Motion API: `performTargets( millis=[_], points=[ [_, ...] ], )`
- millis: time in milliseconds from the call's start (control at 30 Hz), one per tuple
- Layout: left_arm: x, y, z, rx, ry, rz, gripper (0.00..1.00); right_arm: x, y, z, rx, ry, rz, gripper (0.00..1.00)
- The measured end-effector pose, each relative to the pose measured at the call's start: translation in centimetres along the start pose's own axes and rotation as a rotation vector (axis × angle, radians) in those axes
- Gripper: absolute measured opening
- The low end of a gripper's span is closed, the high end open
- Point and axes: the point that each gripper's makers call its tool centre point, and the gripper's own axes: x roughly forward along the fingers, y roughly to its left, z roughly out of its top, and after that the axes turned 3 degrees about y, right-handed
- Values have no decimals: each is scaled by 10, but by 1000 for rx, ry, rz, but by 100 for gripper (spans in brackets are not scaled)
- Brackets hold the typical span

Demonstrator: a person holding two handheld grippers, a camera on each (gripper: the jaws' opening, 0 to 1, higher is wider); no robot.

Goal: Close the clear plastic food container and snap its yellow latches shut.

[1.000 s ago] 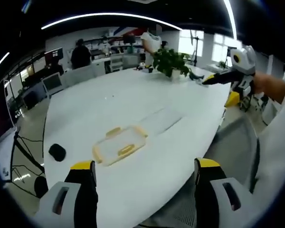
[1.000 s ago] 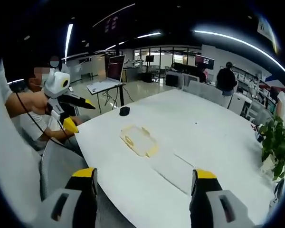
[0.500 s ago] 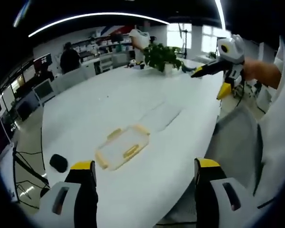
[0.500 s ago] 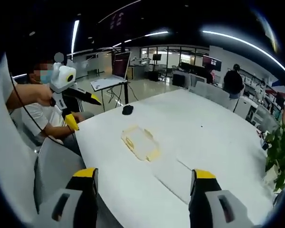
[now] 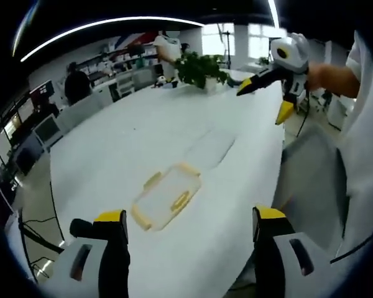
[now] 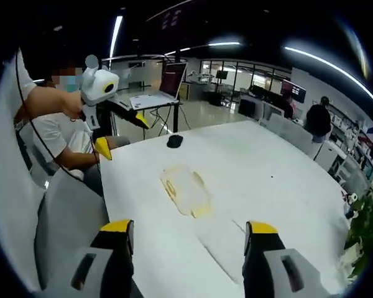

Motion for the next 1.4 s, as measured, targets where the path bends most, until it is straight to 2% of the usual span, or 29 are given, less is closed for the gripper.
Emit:
performTargets(
  millis=[33,100,133,200,267,333,400,433,533,700,967,1067,1233,1300,1400],
  points=[
    [2,0,-1,20,9,-10,78,2,-1,0,-4,3,0,71],
    [4,10,-4,78,35,32,74,6,-4,3,1,-7,5,73],
    [6,7,-3,76,31,13,75,8,-4,6,6,-29,13,74],
    [9,7,1,61,7,-8,75,12,-5,7,-3,-22,26,71],
    [11,12,0,99,12,5,74,17,-6,11,-48,-29,22,70],
    [14,15,-2,101,28,-5,74,22,-6,10,-56,-14,32,70],
    [15,16,0,86,10,-29,74,26,-6,10,-73,-10,48,68],
    [15,18,-1,101,16,-33,74,29,-4,9,-84,1,60,66],
    [19,28,-13,166,74,-27,72,36,-4,8,-100,18,73,67],
    [23,38,-17,171,68,-62,70,47,-5,9,-132,36,86,64],
    [33,50,-20,238,78,-121,66,62,-11,9,-150,62,100,60],
    [37,56,-22,279,97,-131,64,70,-18,2,-189,100,81,59],
    [45,61,-25,318,115,-163,62,79,-21,0,-173,110,99,57],
    [48,63,-29,342,144,-189,58,82,-21,1,-184,116,103,56],
    [52,69,-32,369,163,-188,58,86,-22,3,-190,118,112,56]
  ],
)
